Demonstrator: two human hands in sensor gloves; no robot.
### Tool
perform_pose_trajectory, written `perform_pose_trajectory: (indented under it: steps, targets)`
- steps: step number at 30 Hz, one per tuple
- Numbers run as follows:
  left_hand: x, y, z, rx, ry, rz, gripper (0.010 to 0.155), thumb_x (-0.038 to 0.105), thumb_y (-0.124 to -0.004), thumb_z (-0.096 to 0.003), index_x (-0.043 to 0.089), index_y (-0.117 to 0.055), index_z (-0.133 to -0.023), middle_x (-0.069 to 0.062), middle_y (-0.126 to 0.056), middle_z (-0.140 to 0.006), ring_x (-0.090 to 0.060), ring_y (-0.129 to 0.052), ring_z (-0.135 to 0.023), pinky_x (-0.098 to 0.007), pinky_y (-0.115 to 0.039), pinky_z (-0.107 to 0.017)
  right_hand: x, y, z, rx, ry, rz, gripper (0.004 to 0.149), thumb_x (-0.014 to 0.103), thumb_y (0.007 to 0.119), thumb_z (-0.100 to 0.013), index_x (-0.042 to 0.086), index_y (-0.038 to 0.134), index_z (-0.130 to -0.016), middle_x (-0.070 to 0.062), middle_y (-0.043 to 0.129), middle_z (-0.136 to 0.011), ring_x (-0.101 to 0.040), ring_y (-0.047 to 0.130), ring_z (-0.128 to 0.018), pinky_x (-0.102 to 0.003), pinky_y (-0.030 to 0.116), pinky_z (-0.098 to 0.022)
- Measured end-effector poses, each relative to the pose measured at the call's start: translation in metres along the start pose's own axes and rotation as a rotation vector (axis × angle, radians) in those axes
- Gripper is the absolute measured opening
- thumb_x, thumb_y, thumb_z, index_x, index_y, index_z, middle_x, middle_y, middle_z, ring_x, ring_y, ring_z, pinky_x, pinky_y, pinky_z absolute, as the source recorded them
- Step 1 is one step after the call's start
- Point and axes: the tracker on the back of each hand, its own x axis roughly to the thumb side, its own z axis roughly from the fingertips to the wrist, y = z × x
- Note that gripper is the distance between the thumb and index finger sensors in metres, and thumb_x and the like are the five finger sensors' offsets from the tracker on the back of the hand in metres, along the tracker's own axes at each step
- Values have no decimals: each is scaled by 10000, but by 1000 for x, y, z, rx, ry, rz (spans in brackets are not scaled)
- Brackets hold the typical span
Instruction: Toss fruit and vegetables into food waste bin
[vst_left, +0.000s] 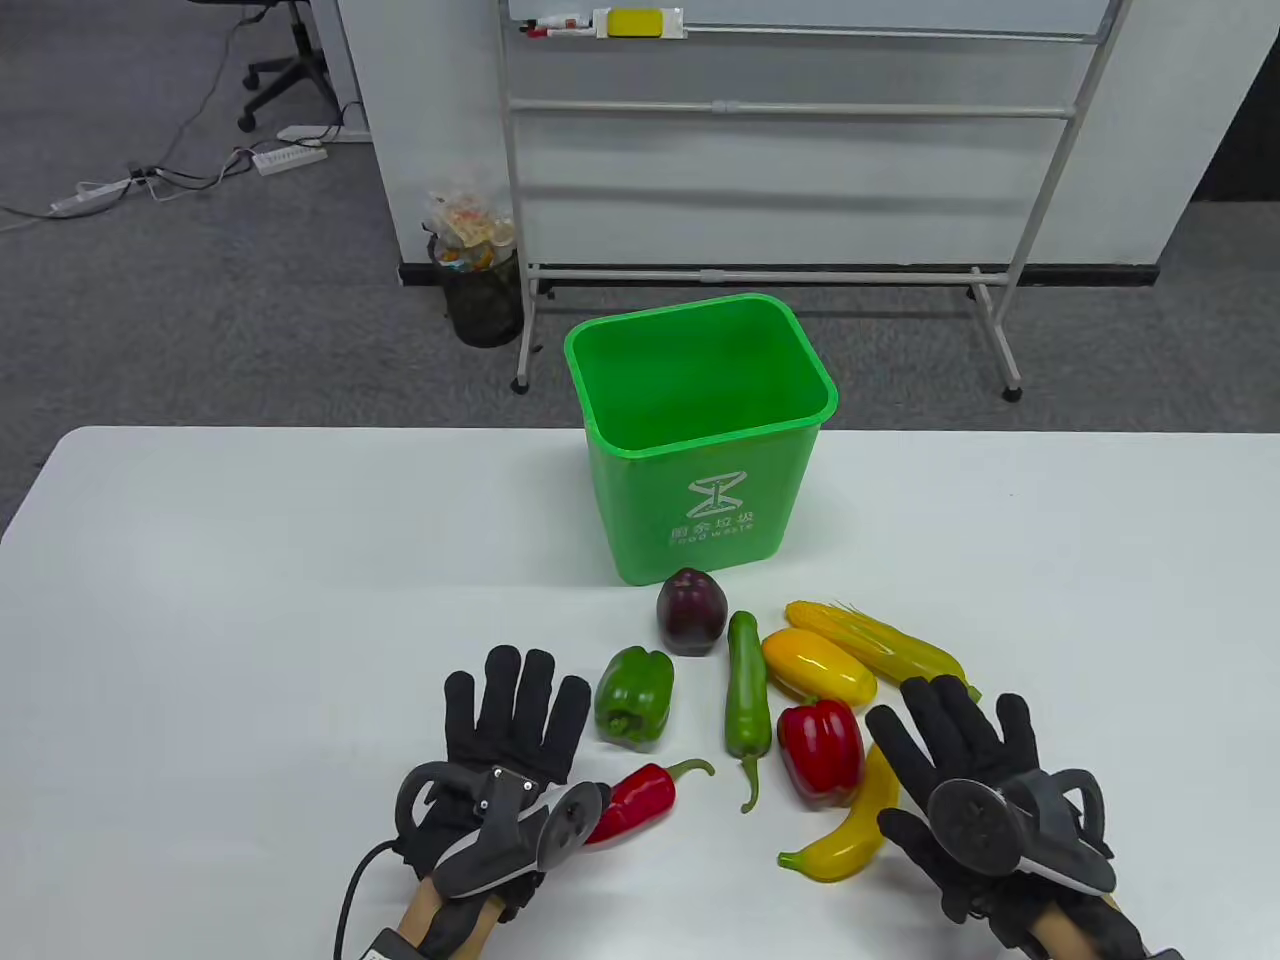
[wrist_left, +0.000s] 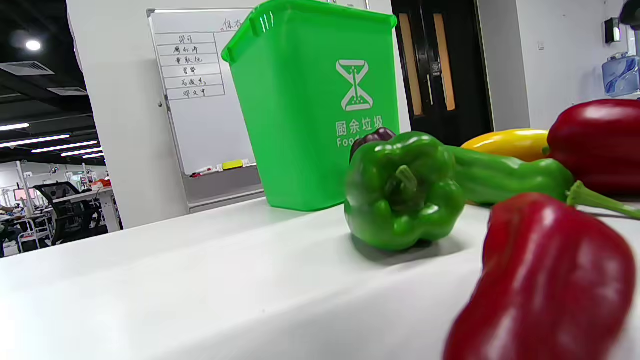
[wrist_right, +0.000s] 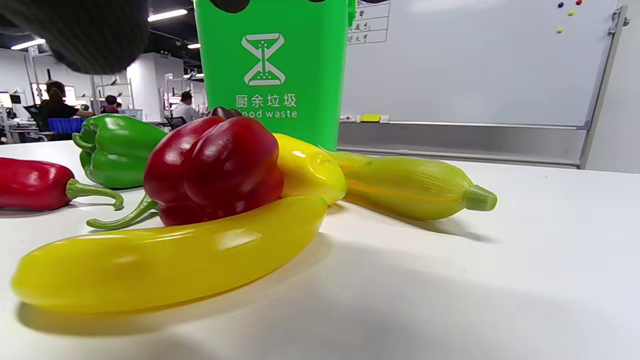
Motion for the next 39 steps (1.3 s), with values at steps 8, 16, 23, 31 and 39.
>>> perform_pose_trajectory:
  steps: [8, 16, 23, 31, 39]
  targets:
    - [2, -4, -1, -21, -3, 1, 931, 683, -536, -349, 187, -223, -1072, -219, -24, -1114, -562, -68, -1030, -778, -159, -663, -6, -1, 2, 2, 5, -33, 882, 609, 715, -399, 360, 239, -1099, -39, 154, -1189, -364, 238, -1170, -768, 204, -747]
    - [2, -9, -2, -47, -4, -5, 925, 676, -547, -355, 183, -234, -1071, -219, -32, -1114, -561, -80, -1031, -778, -169, -664, -3, -1, 4, -16, -34, -39, 872, 592, 729, -399, 330, 279, -1099, -30, 229, -1190, -334, 321, -1168, -749, 269, -754]
    - [3, -10, -2, -40, -3, 2, 917, 670, -554, -361, 181, -245, -1072, -221, -39, -1116, -560, -89, -1033, -777, -172, -666, 7, -7, 11, -50, -196, -72, 845, 494, 883, -356, 204, 519, -1061, -78, 437, -1142, -371, 542, -1073, -703, 423, -749]
    - [5, -10, -2, -46, -8, -2, 909, 665, -561, -366, 179, -257, -1072, -222, -46, -1117, -562, -95, -1033, -778, -173, -665, 46, 21, 13, 12, -371, 142, 712, 381, 956, -321, 179, 736, -967, -86, 664, -1016, -368, 751, -876, -622, 591, -690]
    - [8, -11, -2, -54, -23, -8, 903, 660, -568, -370, 179, -267, -1072, -224, -53, -1117, -561, -106, -1034, -778, -178, -664, 62, 51, 4, 68, -282, 390, 727, 364, 978, -301, 160, 743, -958, -84, 673, -955, -348, 751, -815, -635, 571, -693]
